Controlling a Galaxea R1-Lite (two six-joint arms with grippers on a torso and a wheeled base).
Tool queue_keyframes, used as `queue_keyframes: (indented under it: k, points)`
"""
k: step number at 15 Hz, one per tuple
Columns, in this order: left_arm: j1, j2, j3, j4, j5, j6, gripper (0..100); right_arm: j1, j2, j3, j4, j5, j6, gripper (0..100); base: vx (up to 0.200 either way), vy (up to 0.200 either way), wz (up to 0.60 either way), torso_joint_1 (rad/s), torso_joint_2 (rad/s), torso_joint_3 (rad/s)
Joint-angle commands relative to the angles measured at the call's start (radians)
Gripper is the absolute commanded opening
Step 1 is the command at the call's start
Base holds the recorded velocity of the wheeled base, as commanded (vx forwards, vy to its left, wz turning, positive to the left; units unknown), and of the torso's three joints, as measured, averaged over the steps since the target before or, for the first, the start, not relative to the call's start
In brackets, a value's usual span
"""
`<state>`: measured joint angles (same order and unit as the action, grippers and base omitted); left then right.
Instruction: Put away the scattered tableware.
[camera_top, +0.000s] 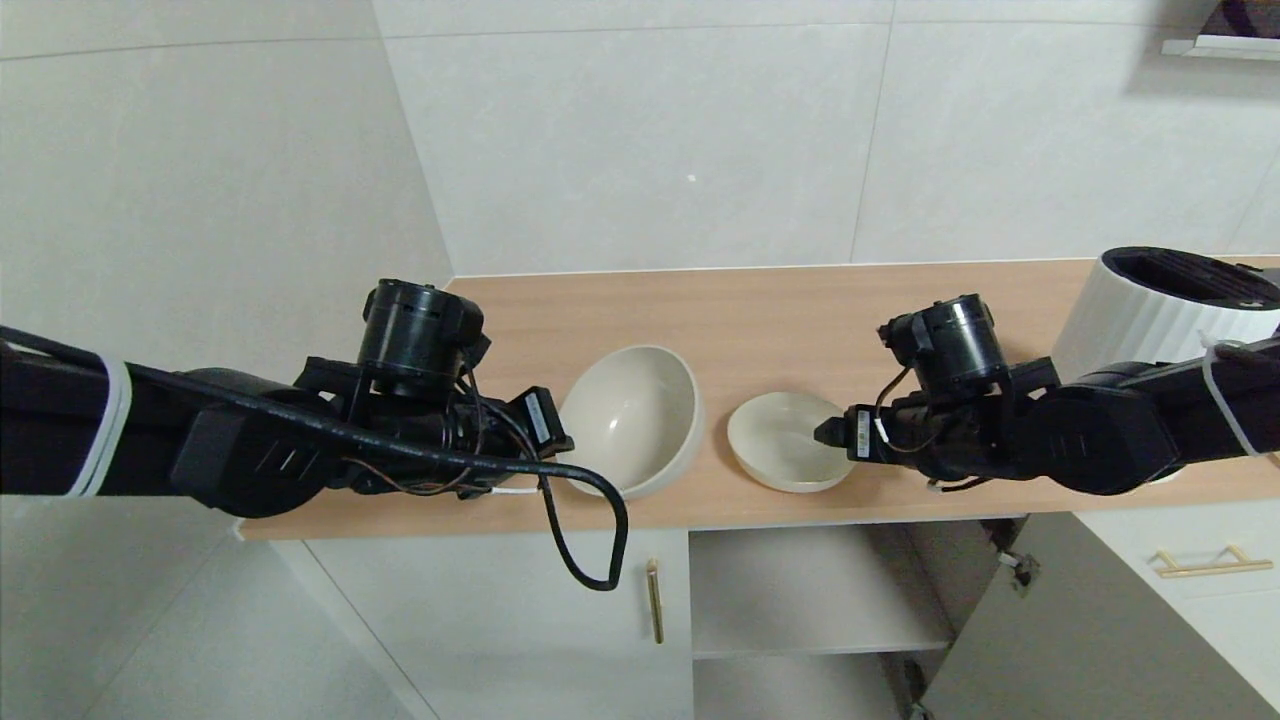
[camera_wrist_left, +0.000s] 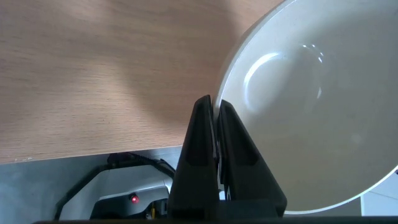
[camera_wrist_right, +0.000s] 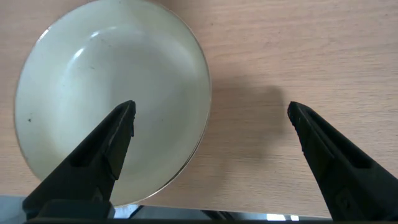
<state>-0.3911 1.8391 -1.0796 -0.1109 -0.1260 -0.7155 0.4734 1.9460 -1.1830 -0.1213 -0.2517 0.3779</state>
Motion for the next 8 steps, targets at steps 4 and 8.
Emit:
queue_keyframes:
  k: [4, 8]
  points:
    - [0.000, -0.001, 0.000, 0.000, 0.000, -0.001, 0, 0.001, 0.013, 0.000, -0.001, 0.000, 0.001, 100, 0.000, 0.000, 0.00, 0.000, 0.00, 0.000]
    - [0.000, -0.003, 0.000, 0.000, 0.000, -0.001, 0, 0.002, 0.013, 0.000, 0.000, 0.000, 0.003, 0, 0.000, 0.000, 0.00, 0.000, 0.00, 0.000]
